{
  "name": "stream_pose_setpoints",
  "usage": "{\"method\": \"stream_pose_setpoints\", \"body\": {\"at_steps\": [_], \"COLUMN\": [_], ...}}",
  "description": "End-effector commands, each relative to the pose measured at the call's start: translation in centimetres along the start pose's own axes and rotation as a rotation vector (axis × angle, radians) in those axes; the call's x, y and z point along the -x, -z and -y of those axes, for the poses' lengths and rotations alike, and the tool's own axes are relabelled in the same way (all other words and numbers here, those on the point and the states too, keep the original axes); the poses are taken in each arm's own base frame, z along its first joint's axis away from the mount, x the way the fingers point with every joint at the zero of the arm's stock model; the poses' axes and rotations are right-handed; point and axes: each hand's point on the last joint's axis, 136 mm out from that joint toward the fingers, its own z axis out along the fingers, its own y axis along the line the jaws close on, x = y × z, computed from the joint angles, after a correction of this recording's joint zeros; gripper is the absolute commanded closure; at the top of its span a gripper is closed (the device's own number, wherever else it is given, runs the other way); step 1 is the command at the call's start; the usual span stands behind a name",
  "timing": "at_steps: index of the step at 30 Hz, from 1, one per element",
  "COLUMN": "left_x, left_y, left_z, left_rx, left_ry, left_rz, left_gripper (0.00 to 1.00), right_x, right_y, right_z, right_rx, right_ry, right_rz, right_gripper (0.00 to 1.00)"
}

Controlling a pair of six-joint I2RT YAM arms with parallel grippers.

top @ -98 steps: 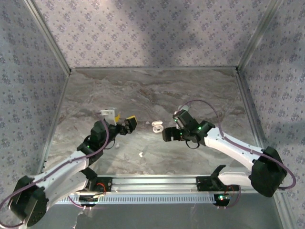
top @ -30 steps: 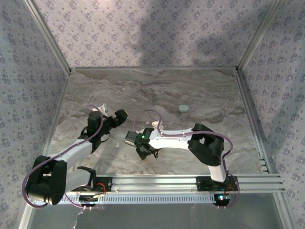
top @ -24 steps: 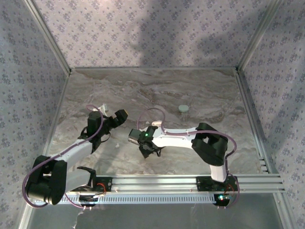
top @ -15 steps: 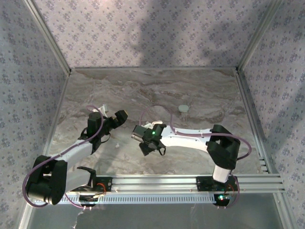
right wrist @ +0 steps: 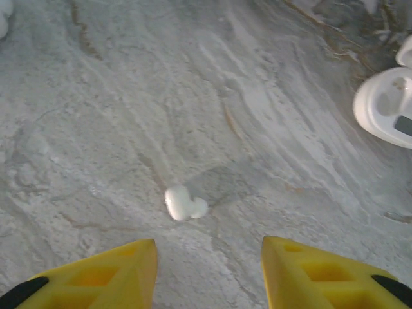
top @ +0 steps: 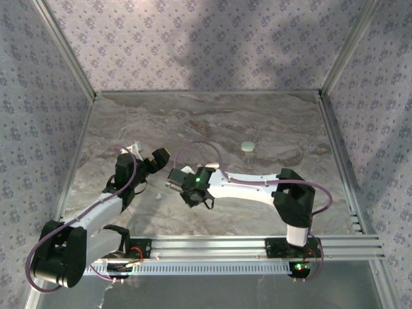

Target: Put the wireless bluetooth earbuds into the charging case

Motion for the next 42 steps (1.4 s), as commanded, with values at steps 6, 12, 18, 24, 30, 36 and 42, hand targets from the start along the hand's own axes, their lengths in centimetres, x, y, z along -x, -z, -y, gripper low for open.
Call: {"method": "stream_pose_setpoints", "body": {"at_steps": [6, 12, 18, 24, 30, 36, 42], "left_x": [0.9, 1.1, 1.2, 1.2, 1.2, 1.1, 1.1], "left_y": [0.2, 0.1, 0.1, 0.2, 0.2, 0.1, 0.1], "left_z": [-2.2, -3.9, -4.0, -4.0, -3.9, -3.9, -3.9], "left_rx": [0.052, 0.062, 0.058, 0.055, 0.054, 0.052, 0.050], "left_ry": [0.056, 0.143, 0.158, 0.159, 0.159, 0.158, 0.160], "left_rz": [0.030, 0.027, 0.028, 0.030, 0.030, 0.026, 0.023], "left_gripper": [0.00, 0.00, 0.00, 0.00, 0.00, 0.00, 0.00], "right_x": [-1.0, -1.0, -1.1, -1.3, -1.3, -1.3, -1.5], "right_y": [-1.4, -2.4, -3.2, -4.0, -4.6, -5.0, -5.3], "right_z": [-1.2, -1.6, -1.9, -1.9, -2.0, -2.1, -1.9], "right_rx": [-0.118, -0.169, -0.188, -0.210, -0.221, -0.222, -0.227], "right_ry": [0.132, 0.171, 0.193, 0.208, 0.220, 0.224, 0.223], "right_rz": [-0.075, -0.103, -0.126, -0.152, -0.165, -0.176, -0.187], "right_gripper": [0.58, 0.63, 0.65, 0.65, 0.69, 0.71, 0.71]}}
